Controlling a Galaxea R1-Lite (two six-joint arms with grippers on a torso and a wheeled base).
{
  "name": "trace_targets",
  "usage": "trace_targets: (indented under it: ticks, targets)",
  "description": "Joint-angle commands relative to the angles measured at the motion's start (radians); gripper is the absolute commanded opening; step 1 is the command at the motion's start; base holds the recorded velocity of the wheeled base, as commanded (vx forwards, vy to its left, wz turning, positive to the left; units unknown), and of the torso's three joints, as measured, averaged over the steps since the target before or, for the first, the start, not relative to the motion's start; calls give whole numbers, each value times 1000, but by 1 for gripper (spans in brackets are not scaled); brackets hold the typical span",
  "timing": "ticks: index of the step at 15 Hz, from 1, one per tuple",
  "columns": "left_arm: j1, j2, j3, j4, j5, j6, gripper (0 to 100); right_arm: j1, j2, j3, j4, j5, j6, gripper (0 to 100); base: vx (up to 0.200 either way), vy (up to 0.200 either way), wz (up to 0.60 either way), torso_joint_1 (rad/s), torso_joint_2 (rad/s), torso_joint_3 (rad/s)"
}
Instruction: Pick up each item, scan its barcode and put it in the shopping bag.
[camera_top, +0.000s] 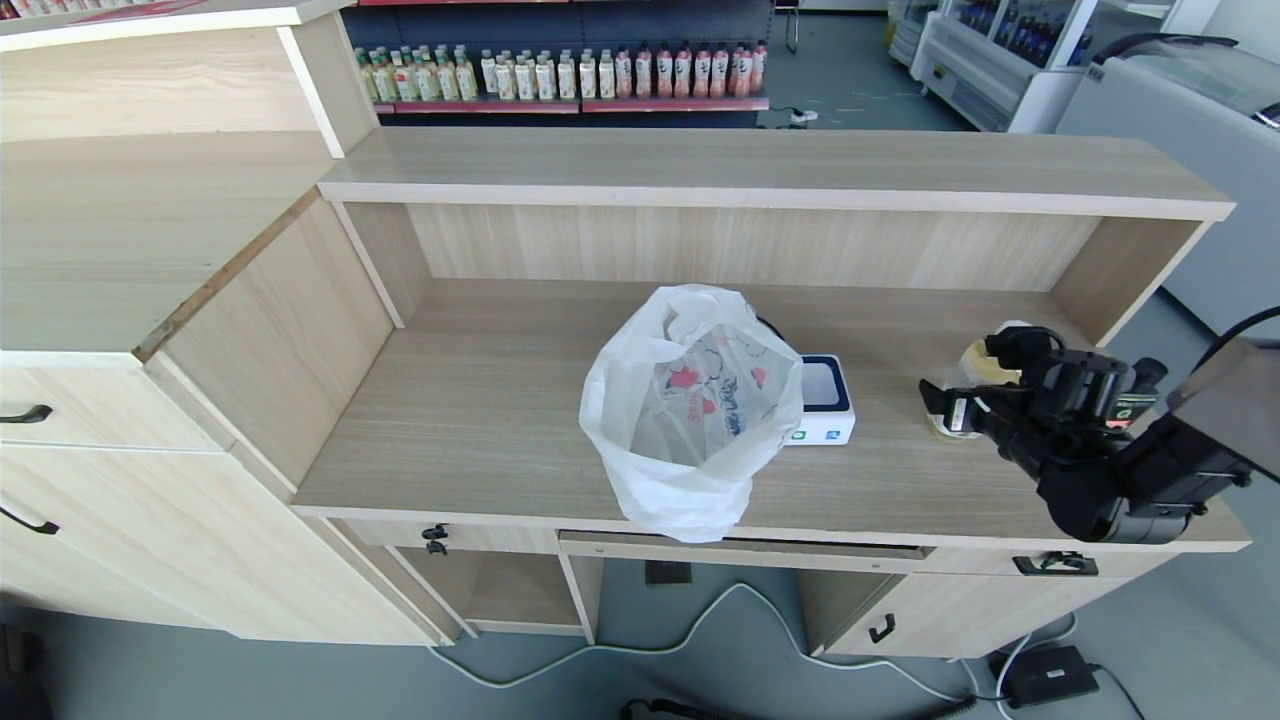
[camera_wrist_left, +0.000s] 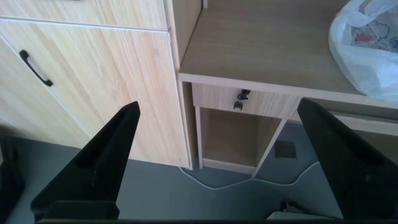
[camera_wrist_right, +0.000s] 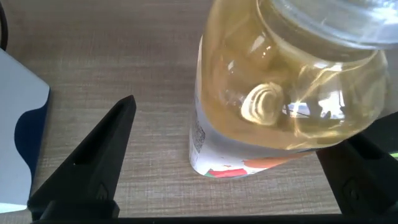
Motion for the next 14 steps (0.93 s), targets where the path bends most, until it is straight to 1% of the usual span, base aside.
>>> trace_targets:
  ticks: [1,7,9,10,14]
  targets:
    - [0,0,0,0,0,0,100,13,24,-21,0,1,1,100,0,0,0,0,0,0]
    - [0,0,0,0,0,0,100,13,48,-100,3,2,-2,100,0,0,0,0,0,0]
    - [0,0,0,-1,0,0,100,-2,48,-107,0,2,-4,100,0,0,0,0,0,0]
    - [0,0,0,0,0,0,100,-14,47,-106,5,1,-5,0,0,0,0,0,0,0]
    - [0,0,0,0,0,0,100,-74,65,-115,9,7,-22,0,0,0,0,0,0,0]
